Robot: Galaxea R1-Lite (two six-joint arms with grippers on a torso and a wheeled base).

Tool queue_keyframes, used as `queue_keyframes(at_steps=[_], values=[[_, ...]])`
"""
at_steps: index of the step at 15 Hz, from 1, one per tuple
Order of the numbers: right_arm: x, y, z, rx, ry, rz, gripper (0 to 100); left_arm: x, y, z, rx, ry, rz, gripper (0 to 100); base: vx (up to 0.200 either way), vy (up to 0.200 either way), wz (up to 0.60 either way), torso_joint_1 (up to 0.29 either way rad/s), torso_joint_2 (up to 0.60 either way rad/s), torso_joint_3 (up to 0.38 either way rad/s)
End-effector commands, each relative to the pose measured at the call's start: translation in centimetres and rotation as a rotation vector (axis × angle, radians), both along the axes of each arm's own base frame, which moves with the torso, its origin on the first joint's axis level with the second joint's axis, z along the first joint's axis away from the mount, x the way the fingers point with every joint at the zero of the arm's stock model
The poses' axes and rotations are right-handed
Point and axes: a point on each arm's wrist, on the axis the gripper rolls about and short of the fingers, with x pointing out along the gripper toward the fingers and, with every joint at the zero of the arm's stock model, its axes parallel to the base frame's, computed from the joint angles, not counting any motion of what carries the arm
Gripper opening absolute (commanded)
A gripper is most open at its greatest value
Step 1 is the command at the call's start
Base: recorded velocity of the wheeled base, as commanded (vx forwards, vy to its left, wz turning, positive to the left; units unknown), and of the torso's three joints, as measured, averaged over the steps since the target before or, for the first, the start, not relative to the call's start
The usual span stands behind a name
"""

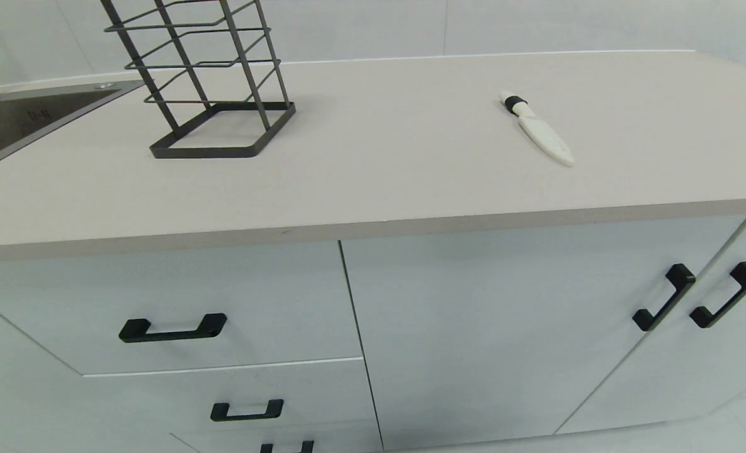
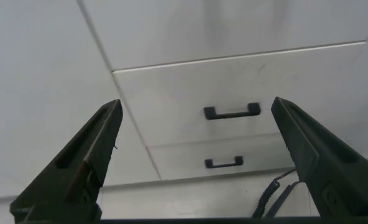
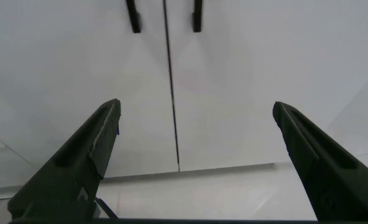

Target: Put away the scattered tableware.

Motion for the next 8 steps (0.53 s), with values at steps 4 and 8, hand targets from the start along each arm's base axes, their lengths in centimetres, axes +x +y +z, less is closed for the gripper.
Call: queue_keyframes(at_steps=[4, 8], values=[[0.01, 0.00, 0.00, -0.002, 0.001, 0.000, 100, 0.01, 0.00, 0.01, 0.002, 0.001, 0.000, 100, 0.150, 0.000, 0.00, 0.004, 0.00, 0.004], [0.01, 0.00, 0.00, 0.002, 0.001, 0.000, 100, 0.01, -0.01, 0.01, 0.002, 0.001, -0.002, 100, 0.000, 0.000, 0.30, 0.006, 0.00, 0.001]])
